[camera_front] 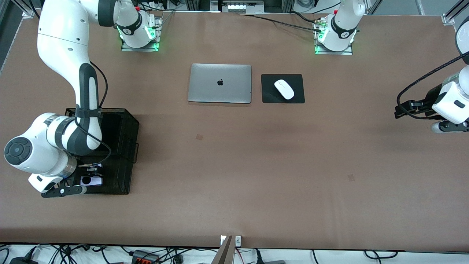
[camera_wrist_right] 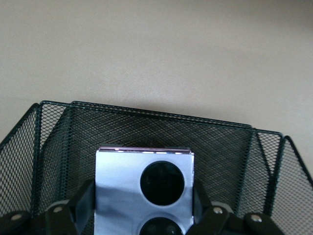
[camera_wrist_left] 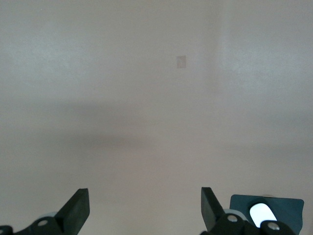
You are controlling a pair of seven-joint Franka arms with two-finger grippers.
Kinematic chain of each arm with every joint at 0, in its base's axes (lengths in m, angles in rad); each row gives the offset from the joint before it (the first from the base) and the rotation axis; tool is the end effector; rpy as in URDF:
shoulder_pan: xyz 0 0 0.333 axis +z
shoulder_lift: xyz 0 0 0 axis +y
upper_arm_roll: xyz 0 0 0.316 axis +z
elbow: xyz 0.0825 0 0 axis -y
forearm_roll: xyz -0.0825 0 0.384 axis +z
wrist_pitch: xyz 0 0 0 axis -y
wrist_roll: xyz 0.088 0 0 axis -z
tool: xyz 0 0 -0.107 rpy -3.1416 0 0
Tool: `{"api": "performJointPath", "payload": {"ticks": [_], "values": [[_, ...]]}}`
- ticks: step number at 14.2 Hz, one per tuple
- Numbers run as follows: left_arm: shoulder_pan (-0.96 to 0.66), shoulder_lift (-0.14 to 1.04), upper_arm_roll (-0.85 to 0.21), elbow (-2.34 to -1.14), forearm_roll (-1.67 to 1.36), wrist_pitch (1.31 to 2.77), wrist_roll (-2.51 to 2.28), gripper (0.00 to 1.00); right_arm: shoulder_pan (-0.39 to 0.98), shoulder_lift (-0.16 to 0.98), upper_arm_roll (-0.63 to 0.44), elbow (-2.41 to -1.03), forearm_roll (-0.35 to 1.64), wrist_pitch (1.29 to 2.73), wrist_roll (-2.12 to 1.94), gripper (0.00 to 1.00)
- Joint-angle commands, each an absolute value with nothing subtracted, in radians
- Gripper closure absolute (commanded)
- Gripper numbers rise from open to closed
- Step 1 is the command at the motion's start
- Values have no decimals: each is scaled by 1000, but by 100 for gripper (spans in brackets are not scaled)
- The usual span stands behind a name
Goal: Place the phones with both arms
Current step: 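Lower the white phone into the basket and open the right gripper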
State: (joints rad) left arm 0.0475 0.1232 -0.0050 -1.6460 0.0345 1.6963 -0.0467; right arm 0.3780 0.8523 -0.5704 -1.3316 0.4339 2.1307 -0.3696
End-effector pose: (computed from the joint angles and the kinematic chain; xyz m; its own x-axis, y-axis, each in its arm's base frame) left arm 0.5927 0.0286 0.5286 0.9939 0.0846 -0.0713 0.0822 -0.9959 -0.0366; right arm 0.7452 -0.0203 0.2780 0.9885 0.1376 0.0630 0.1336 -0.9890 0.0639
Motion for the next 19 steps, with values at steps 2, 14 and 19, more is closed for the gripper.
{"api": "performJointPath", "payload": {"ticks": [2,14,19], "values": [[52,100,-14,-1664,51,1703,-35,0,362,854,-554,-1339,463,2129,-400,40],[51,101,-14,-1655,41,1684,-37,0,403,709,-569,-1261,457,1915,-381,0],[43,101,-14,-1654,28,1671,-43,0,429,635,-578,-1241,436,1683,-191,0]]}}
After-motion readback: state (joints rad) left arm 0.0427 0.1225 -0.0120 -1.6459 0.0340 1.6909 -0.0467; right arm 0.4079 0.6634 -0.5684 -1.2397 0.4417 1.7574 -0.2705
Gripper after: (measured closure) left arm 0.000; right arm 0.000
